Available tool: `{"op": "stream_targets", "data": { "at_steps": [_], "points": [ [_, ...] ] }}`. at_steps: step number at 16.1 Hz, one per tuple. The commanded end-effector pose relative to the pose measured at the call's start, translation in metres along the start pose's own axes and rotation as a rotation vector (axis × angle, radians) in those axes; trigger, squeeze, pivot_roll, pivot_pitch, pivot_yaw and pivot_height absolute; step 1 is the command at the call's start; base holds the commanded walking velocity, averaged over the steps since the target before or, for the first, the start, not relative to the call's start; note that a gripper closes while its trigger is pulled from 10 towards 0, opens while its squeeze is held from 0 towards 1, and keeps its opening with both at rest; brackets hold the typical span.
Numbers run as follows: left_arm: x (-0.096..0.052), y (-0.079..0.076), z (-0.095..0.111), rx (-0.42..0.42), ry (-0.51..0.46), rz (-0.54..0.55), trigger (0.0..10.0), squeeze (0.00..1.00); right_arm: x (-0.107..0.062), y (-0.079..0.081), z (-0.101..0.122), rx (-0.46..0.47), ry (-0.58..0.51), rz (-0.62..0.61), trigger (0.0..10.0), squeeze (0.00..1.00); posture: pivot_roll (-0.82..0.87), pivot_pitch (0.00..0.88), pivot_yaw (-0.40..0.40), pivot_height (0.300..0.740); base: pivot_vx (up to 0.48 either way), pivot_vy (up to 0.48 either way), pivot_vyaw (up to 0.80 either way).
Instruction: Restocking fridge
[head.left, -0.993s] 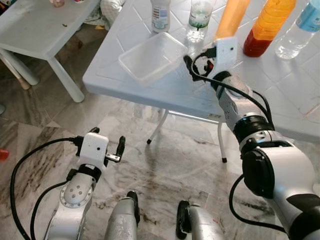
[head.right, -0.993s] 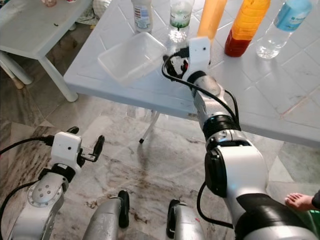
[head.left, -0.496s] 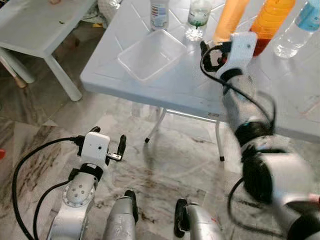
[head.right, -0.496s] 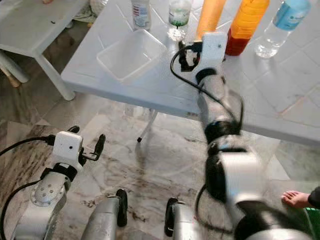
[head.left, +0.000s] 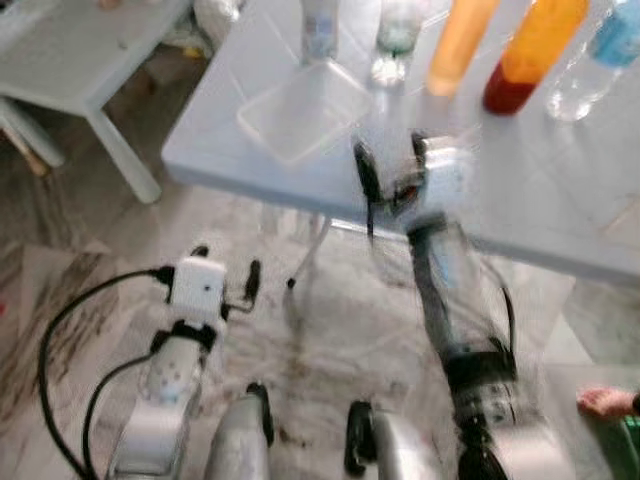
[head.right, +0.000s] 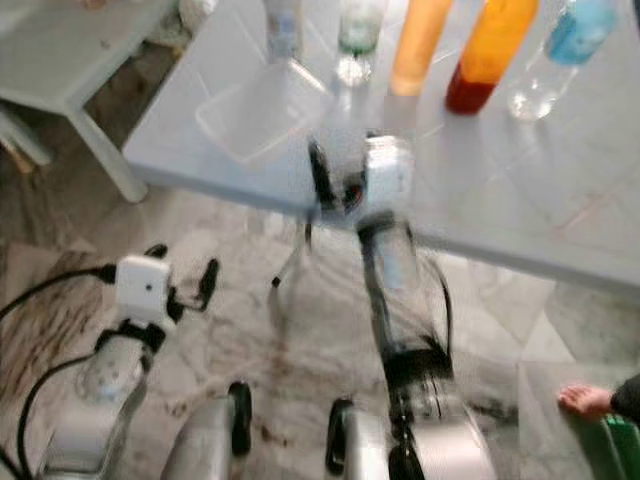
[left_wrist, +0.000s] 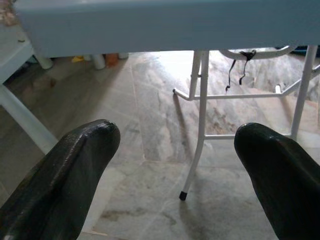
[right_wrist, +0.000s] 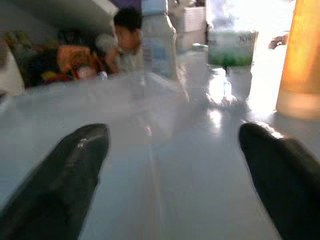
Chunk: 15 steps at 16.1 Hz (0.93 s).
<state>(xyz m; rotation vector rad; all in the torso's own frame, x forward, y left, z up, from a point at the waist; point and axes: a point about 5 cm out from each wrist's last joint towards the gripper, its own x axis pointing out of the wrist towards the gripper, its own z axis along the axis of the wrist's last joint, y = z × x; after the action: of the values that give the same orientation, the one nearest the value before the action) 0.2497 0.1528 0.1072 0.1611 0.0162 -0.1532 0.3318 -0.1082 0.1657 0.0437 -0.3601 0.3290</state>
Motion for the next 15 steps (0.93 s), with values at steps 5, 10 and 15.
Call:
{"op": "stream_targets", "data": {
  "at_steps": [5, 10, 15],
  "points": [
    [-0.002, -0.004, -0.015, -0.067, 0.051, -0.015, 10.0, 0.00, -0.050, 0.023, 0.018, -0.143, 0.006, 0.168, 10.0, 0.00, 0.12, 0.170, 0.018, 0.740, 0.000, 0.000, -0.16],
    [0.002, -0.005, -0.019, -0.114, 0.030, 0.024, 10.0, 0.00, -0.073, 0.013, 0.007, -0.165, 0.094, -0.067, 10.0, 0.00, 0.13, 0.134, -0.015, 0.740, 0.000, 0.288, -0.80],
    [0.011, -0.003, -0.010, -0.150, -0.073, 0.081, 10.0, 0.00, -0.095, -0.018, -0.006, -0.109, 0.188, -0.266, 10.0, 0.00, 0.14, 0.051, -0.043, 0.740, 0.000, 0.475, -0.13]
  ]
}}
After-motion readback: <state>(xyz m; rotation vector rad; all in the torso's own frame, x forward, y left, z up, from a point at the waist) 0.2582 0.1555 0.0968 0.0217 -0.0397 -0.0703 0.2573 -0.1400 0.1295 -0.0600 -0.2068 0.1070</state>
